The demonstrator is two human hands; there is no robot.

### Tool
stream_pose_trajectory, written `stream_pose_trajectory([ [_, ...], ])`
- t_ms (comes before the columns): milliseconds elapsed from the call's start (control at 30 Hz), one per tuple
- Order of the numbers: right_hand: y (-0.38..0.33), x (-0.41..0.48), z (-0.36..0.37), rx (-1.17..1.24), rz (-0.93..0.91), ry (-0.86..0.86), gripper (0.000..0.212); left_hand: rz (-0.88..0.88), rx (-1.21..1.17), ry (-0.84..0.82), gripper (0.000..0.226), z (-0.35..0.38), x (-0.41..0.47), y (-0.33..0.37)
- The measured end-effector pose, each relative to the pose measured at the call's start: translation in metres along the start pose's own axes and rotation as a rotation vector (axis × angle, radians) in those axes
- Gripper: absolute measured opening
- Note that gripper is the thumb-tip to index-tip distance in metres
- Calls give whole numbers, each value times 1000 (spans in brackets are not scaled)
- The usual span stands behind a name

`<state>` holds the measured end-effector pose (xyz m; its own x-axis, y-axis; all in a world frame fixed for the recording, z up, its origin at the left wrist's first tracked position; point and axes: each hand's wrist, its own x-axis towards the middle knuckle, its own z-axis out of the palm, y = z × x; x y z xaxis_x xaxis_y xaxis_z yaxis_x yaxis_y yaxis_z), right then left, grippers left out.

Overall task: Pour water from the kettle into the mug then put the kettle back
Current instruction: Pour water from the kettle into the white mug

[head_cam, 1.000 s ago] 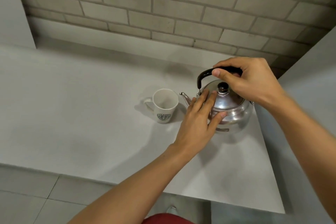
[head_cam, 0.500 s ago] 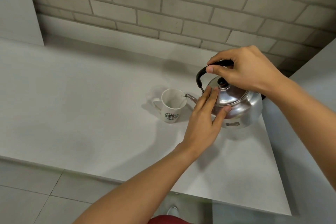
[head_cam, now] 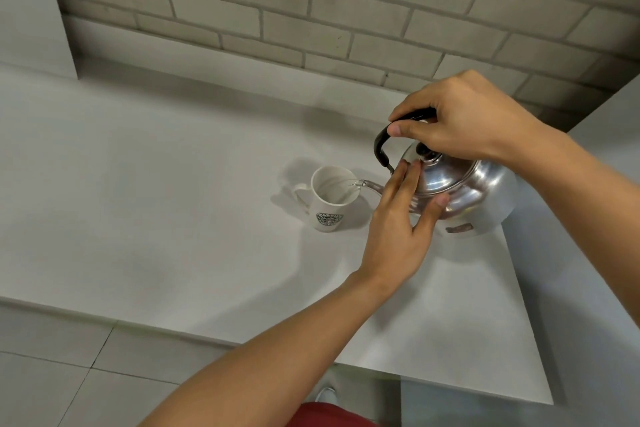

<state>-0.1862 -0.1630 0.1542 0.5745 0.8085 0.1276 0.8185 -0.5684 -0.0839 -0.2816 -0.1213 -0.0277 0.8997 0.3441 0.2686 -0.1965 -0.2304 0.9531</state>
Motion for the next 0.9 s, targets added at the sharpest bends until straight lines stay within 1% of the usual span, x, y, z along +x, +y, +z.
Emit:
stream_pose_trajectory([
  [333, -7, 4, -6, -22, -27, -6, 26, -7, -63, 33, 61, 4, -1, 5],
  [900, -10, 9, -11, -39, -14, -65, 29, -34, -176, 62, 60, 8, 0, 9],
])
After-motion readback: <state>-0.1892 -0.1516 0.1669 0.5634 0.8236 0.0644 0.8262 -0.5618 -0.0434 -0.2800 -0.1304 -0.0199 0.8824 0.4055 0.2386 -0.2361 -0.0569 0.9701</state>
